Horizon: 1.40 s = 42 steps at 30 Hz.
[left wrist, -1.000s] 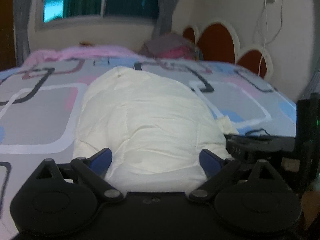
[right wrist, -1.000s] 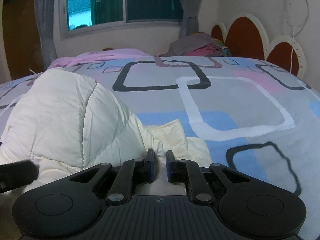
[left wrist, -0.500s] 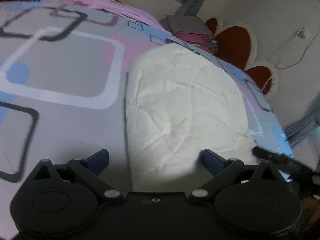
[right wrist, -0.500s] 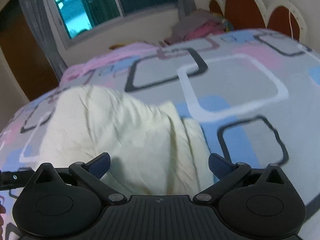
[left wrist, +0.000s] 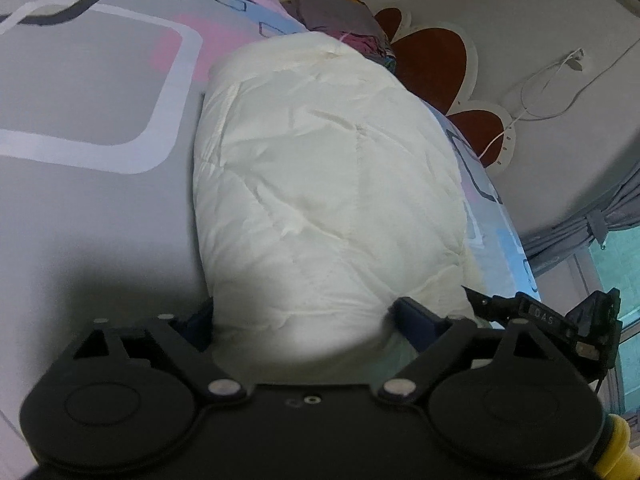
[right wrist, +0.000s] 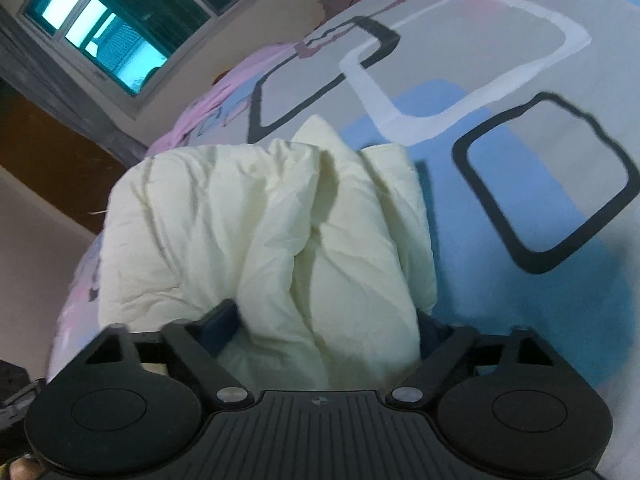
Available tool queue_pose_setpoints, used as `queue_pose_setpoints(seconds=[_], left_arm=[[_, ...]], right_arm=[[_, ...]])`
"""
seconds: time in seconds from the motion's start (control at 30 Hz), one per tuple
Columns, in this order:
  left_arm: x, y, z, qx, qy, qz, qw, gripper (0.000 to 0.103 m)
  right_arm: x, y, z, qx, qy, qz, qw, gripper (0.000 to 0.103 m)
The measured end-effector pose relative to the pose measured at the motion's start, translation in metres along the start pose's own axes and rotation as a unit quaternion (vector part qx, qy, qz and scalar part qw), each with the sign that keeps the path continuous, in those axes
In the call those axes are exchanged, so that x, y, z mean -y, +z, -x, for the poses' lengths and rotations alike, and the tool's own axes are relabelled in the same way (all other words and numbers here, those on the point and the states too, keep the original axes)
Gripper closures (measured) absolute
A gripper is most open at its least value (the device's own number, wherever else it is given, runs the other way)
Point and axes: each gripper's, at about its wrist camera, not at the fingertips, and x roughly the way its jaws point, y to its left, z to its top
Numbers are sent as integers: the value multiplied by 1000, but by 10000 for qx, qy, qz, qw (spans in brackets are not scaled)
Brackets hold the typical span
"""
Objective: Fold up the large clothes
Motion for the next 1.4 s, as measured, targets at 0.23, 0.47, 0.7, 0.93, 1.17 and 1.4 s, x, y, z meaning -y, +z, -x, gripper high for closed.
queue_pose_setpoints(seconds=[0.23,0.47,0.7,0.93,1.17,1.4], left_arm=[[23,0,8,1,453,-233,9987,24],[44,-2,17,164,765,-357,9963,34],[59,3,34,297,903,-625,9935,41],[55,11,68,582,1009,-704,9907,41],[6,25,135,994,1134,-593,9868,41],[-85,45,214,1363,1130,-364,9835,41]], right_arm=[[3,4,6,-155,356,-22,9992,52],[13,4,8,-233,709,-74,9972,62],[17,2,15,-268,1026,-269,9940,67],[-13,-13,10,-304,1390,-324,9893,68],[-92,-29,-18,-329,1740,-60,9842,68],[-214,-62,-73,-256,1880,235,9815,68]])
